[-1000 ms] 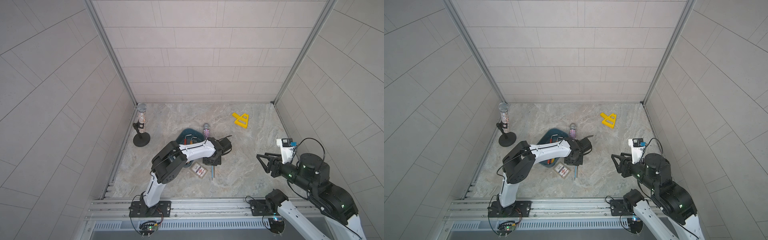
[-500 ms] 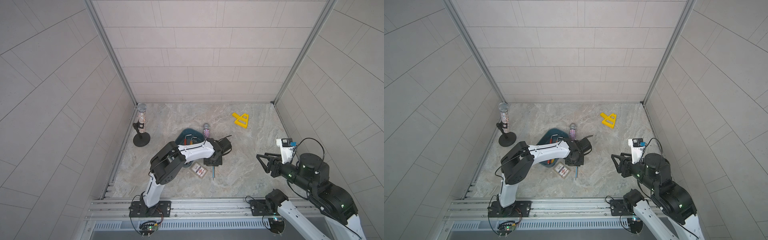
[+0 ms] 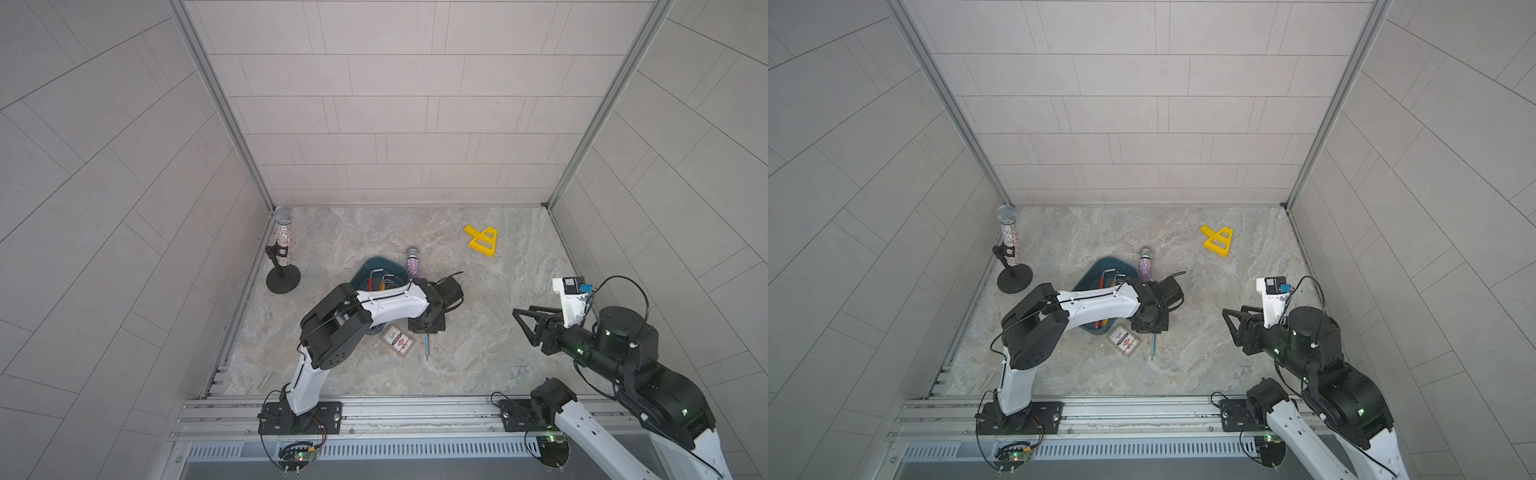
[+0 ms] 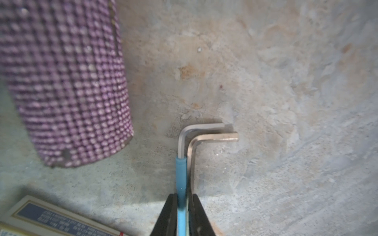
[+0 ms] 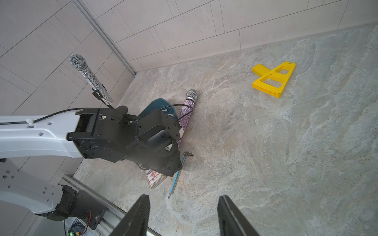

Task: Put the hex key on the desktop into the storage box
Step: Pick up the Allen key from the center of the board.

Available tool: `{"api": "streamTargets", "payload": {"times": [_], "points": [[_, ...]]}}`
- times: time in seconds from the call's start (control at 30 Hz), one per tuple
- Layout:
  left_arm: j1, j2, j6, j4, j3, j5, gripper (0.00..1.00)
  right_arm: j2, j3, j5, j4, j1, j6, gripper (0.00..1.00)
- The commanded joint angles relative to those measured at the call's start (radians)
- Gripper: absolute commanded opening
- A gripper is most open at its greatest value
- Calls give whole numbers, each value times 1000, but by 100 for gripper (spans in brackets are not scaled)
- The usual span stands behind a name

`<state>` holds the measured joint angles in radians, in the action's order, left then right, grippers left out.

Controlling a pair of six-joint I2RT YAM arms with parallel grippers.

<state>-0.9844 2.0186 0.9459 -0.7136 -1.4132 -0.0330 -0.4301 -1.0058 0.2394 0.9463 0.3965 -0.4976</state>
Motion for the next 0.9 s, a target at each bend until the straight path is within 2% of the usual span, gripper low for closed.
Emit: {"api": "streamTargets", "payload": {"times": [0.0,0.27,0.43,0.6,0.87], "points": [[-3,-10,-4,-40,34,32,14,8,12,-6,-17,2,1,58],[-4,-37,-10,-50,45,50,15,2,16,0,-26,1,-1,58],[-4,-3,-18,-41,40,19,15,-2,13,0,-29,2,0,58],[-4,14,-20,-69,35,15,25,-2,17,-2,-29,2,-1,58],[-3,37,-10,-52,52,-29,26,-5,24,0,-47,2,-6,58]]}}
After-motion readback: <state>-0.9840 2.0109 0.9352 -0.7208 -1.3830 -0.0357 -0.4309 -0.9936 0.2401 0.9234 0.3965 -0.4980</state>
